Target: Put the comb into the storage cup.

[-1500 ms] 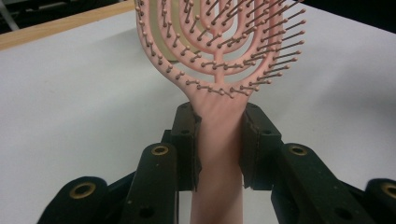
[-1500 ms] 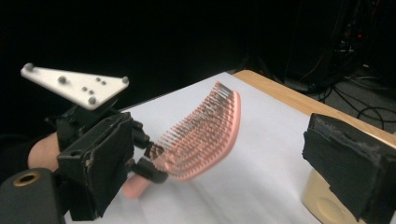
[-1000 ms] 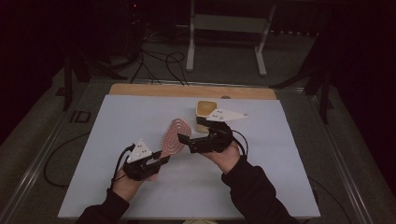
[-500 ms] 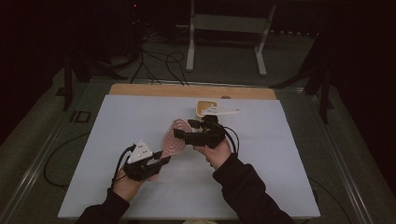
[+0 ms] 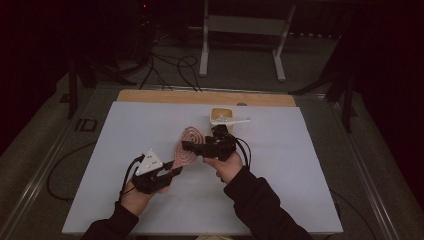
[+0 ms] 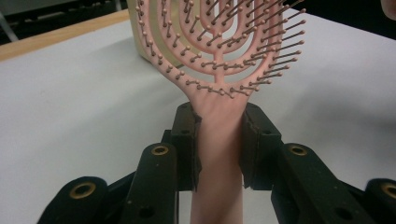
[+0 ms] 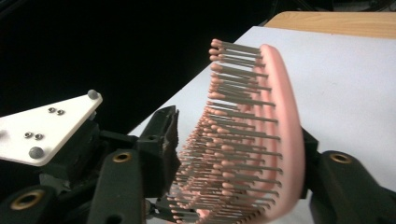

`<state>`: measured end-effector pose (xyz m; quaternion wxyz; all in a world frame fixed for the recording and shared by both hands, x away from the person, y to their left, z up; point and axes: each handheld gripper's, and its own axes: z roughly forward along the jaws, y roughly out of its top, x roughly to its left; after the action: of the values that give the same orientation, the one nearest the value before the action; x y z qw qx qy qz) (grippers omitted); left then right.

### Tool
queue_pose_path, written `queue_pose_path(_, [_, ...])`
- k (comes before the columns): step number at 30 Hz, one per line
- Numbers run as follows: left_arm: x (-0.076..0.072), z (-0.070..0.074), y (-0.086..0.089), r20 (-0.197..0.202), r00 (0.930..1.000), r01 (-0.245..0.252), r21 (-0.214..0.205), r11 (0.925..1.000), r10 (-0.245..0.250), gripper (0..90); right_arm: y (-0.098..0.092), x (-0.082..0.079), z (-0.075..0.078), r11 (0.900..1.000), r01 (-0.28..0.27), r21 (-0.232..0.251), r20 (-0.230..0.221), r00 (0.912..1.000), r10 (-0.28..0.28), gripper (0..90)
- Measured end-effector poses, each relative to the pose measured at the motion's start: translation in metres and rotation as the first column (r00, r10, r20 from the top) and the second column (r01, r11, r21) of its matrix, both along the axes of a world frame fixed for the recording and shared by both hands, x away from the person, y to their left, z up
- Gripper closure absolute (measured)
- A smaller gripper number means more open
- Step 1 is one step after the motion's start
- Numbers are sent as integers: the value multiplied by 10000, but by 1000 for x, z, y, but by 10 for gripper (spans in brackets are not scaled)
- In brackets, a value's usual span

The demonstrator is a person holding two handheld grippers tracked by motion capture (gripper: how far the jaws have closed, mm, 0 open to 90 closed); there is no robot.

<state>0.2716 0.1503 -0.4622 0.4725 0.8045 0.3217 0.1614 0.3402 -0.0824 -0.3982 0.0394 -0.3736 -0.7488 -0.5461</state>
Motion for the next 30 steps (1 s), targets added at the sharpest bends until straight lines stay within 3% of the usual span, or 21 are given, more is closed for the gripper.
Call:
queue_pose_path(6, [1, -1, 1, -122, 9999, 76, -28, 10000, -76, 712, -2, 3, -2, 9998, 169, 127, -262, 9995, -166, 608])
queue_pose_path(11, [2, -2, 0, -187, 9998, 85, -8, 10000, -85, 711, -3, 4, -2, 9995, 35, 298, -492, 9988, -21, 631])
queue_pose_path(16, [2, -2, -1, -301, 9994, 156, 50, 9999, -155, 711, 0, 1, 2, 9992, -402, -61, 52, 9992, 402, 639])
queue_pose_path(20, [2, -2, -1, -330, 9993, 187, -20, 9998, -188, 711, 0, -1, 4, 9991, -407, -151, 249, 9988, 411, 642])
queue_pose_path(30, [7, -2, 2, -907, 9941, 530, -667, 9964, -590, 696, 4, -4, 9, 9986, -471, -228, 862, 9951, 489, 646])
